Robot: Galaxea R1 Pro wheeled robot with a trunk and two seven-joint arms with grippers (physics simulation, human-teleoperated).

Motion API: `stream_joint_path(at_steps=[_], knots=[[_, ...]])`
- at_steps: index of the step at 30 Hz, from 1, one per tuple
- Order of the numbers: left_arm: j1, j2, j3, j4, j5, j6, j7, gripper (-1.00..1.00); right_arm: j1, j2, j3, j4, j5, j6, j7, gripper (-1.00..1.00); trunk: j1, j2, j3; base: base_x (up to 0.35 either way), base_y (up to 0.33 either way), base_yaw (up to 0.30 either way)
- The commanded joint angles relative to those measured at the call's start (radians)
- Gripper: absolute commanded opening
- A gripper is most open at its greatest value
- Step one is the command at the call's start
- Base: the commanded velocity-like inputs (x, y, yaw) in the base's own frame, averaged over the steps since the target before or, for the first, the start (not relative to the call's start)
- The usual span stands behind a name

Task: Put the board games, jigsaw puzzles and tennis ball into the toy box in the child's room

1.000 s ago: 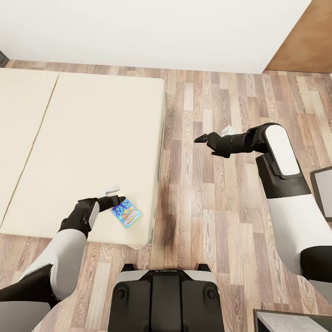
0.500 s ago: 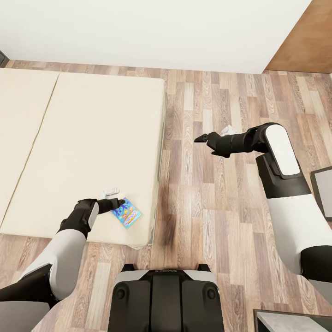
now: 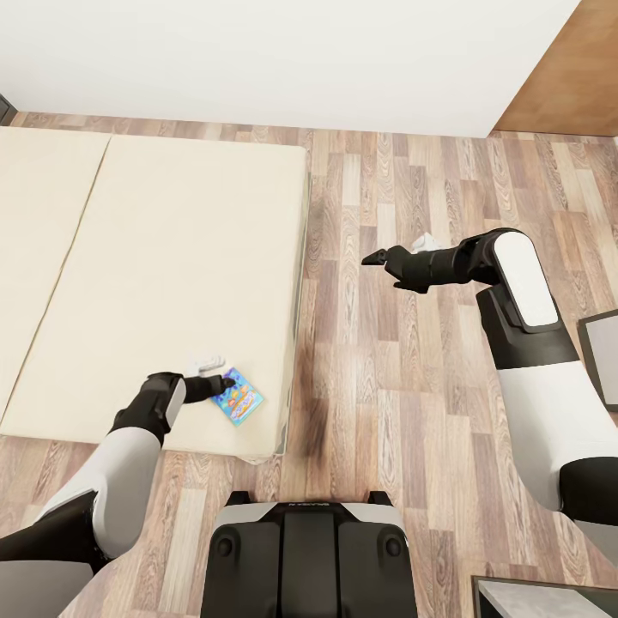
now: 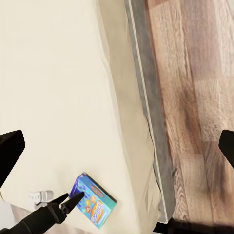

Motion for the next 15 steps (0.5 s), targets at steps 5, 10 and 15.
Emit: stream_joint_path(at_steps=[5, 10, 15], knots=[[0.0, -0.002, 0.007, 0.018, -0.02, 0.008, -0.008, 1.0, -0.001, -0.001, 0.002, -0.001, -0.01, 0.001, -0.01, 1.0, 0.001, -0.001, -0.001, 0.0, 0.0, 0.0], [0.0, -0.002, 0.008, 0.029, -0.02, 0.014, -0.012, 1.0, -0.001, -0.001, 0.002, -0.001, -0.009, 0.001, -0.01, 1.0, 0.001, -0.001, -0.001, 0.0, 0.0, 0.0], [0.0, -0.002, 0.008, 0.045, -0.019, 0.022, -0.019, 1.0, -0.001, -0.001, 0.002, -0.001, -0.009, 0.0, -0.01, 1.0, 0.001, -0.001, -0.001, 0.0, 0.0, 0.0]])
